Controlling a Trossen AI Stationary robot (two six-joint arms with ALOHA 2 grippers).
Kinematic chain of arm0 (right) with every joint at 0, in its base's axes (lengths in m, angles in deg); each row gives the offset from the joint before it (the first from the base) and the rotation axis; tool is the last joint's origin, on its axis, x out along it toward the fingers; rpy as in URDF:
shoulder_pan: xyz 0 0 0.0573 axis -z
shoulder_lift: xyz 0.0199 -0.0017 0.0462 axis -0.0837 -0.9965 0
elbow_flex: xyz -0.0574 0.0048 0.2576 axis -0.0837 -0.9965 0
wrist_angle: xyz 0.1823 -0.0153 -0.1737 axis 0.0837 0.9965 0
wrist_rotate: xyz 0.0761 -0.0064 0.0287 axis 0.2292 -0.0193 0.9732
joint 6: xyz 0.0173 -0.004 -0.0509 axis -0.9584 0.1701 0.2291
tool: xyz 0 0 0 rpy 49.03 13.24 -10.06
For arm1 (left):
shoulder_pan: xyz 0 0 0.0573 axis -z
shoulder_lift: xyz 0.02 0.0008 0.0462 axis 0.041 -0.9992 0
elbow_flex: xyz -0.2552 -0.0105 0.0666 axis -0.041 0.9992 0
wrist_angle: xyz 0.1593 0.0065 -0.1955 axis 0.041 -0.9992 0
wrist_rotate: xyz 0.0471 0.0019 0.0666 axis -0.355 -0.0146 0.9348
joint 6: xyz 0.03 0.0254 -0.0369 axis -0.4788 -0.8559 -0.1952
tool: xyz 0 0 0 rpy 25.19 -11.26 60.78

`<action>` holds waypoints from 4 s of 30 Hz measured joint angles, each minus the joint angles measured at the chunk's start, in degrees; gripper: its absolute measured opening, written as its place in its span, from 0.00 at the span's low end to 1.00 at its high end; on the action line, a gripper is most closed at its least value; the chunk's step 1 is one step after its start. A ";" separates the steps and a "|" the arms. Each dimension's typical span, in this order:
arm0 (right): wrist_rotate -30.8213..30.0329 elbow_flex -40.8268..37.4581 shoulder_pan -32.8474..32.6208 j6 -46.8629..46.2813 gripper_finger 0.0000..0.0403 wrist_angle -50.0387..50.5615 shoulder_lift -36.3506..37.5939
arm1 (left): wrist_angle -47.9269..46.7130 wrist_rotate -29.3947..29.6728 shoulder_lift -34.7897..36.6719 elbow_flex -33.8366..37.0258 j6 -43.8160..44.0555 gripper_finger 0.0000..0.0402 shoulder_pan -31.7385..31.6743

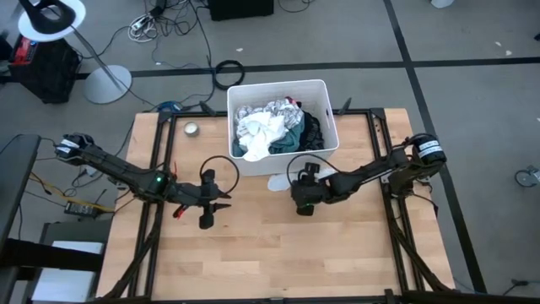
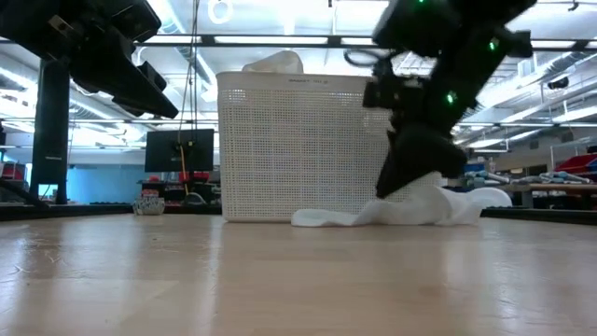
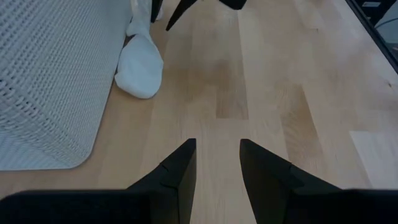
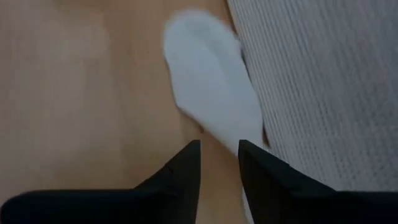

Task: Sort clothes
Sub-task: Put the white sock into the white laundry organizer

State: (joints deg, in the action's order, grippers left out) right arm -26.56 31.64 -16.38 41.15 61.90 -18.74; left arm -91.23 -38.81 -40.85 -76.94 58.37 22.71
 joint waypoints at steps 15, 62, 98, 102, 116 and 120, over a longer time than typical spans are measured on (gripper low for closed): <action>1.35 -2.84 4.49 12.76 0.27 -4.45 -0.36 | 0.27 0.02 -0.02 0.00 -0.24 0.32 0.00; 3.35 -1.96 1.20 16.53 0.46 -0.68 2.48 | 1.77 -0.59 -0.04 0.00 -0.44 0.32 0.00; 1.91 11.32 -1.94 4.62 0.01 -2.50 5.96 | 4.76 1.64 -0.04 -0.02 -6.26 0.32 -2.50; 1.52 19.24 -2.04 3.69 0.00 2.52 7.41 | 4.69 1.10 -0.04 -0.02 -8.35 0.32 -4.10; -4.69 44.40 1.73 18.65 0.00 6.88 7.44 | 23.48 -10.22 0.72 11.71 -10.68 0.32 -11.90; -4.30 46.93 7.26 20.12 0.00 6.10 7.37 | 32.15 -11.76 0.97 17.10 -9.54 0.32 -13.92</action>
State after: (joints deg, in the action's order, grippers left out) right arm -30.86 78.58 -9.11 61.28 68.00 -11.36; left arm -59.08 -50.57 -39.88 -59.84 48.83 8.79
